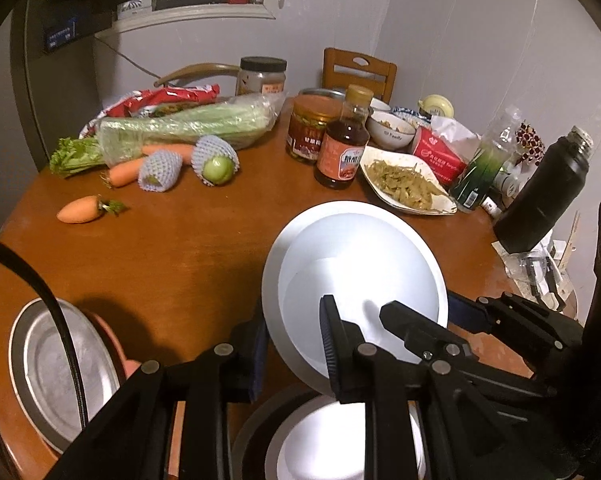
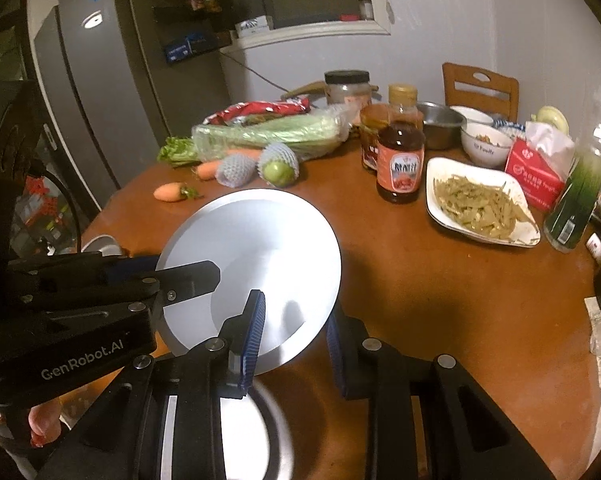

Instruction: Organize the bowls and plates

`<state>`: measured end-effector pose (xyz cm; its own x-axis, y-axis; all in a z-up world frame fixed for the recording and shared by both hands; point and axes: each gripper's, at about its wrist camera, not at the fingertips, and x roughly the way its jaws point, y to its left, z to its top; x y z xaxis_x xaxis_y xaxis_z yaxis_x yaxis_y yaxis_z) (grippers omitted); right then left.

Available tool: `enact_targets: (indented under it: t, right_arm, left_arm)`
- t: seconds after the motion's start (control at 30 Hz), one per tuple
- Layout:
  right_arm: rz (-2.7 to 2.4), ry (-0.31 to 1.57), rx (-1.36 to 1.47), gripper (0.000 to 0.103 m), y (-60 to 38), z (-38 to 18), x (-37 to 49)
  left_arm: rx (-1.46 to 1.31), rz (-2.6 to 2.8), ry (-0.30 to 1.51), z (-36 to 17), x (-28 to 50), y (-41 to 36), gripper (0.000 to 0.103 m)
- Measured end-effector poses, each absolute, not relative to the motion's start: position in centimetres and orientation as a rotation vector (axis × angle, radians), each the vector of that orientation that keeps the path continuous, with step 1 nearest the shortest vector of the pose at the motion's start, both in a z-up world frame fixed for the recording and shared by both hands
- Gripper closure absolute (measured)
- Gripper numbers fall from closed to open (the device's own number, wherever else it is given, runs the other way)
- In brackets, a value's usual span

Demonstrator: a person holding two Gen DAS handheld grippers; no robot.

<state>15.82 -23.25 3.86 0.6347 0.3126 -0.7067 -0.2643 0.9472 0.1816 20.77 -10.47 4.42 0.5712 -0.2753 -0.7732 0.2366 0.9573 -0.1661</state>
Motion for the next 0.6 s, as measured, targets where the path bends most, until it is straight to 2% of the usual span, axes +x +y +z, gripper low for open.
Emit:
enact_targets:
  t: [0.6]
  right_arm:
    - [0.353, 0.735, 0.034, 0.072, -20.5, 7.1, 10.1]
  left_arm:
    - [-0.04, -0.277, 0.83, 6.9, 14.7, -8.0, 0.079]
